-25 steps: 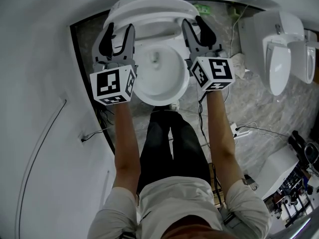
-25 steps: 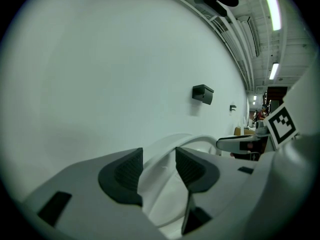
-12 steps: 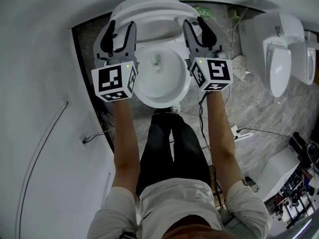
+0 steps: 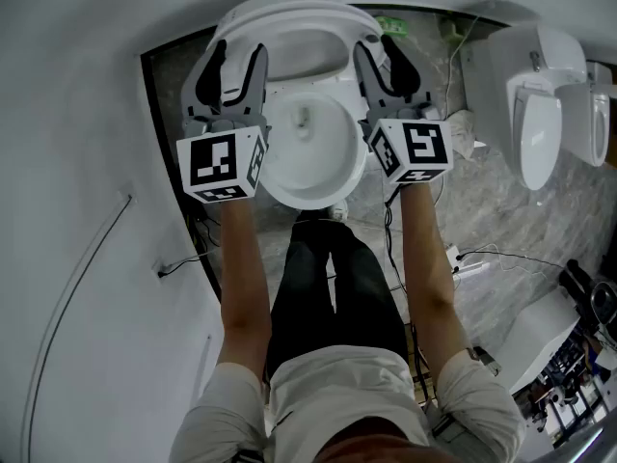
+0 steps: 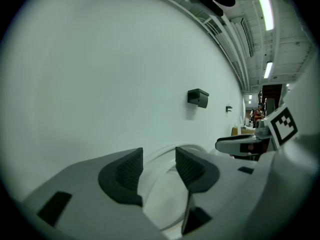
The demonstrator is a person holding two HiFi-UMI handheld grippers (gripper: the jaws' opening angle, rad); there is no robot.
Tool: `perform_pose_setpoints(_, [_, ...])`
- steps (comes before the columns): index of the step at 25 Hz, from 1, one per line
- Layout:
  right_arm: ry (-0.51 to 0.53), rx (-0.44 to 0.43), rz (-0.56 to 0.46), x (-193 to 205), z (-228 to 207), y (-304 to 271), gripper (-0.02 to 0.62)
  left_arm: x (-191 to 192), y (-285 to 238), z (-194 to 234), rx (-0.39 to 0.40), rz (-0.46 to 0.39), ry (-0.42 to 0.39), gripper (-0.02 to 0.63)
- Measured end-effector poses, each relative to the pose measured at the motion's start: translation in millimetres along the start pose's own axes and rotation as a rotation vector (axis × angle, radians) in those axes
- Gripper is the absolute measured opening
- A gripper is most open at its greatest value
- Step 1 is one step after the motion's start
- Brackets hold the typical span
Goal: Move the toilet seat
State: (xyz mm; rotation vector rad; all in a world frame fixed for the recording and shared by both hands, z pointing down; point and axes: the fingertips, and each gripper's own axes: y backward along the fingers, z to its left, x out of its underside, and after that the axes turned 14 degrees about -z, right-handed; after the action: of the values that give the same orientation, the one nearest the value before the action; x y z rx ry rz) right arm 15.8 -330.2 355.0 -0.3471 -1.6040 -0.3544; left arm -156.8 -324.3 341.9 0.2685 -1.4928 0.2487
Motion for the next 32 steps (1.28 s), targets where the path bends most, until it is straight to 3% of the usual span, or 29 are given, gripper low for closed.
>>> perform_pose_setpoints(5, [0.000,-0.046,-0.014,-11.9,12.7,19.1,0.155,-7.2,12.9,-14.6,0.030,0.000,-0.021,0.201])
perform_pose_setpoints(11, [0.051,-0.104,-0.034,-26.2,35.3,50.3,0.117,-12.4,45.2,-34.5,0.048,-0.020,-0.040,0.082])
perform_pose_setpoints(15, [0.065,-0.129,-0.045,-36.1,42.0,71.3,0.074,-16.7,67.7,-49.5,0.044,-0.032,-0.042,0.050])
perform_pose_setpoints(32, [0.064,-0.170,-0.020,-39.8,77.5,164.8,0.029,-19.9,166.8,-96.5,0.032,-0.028,-0.030,0.035])
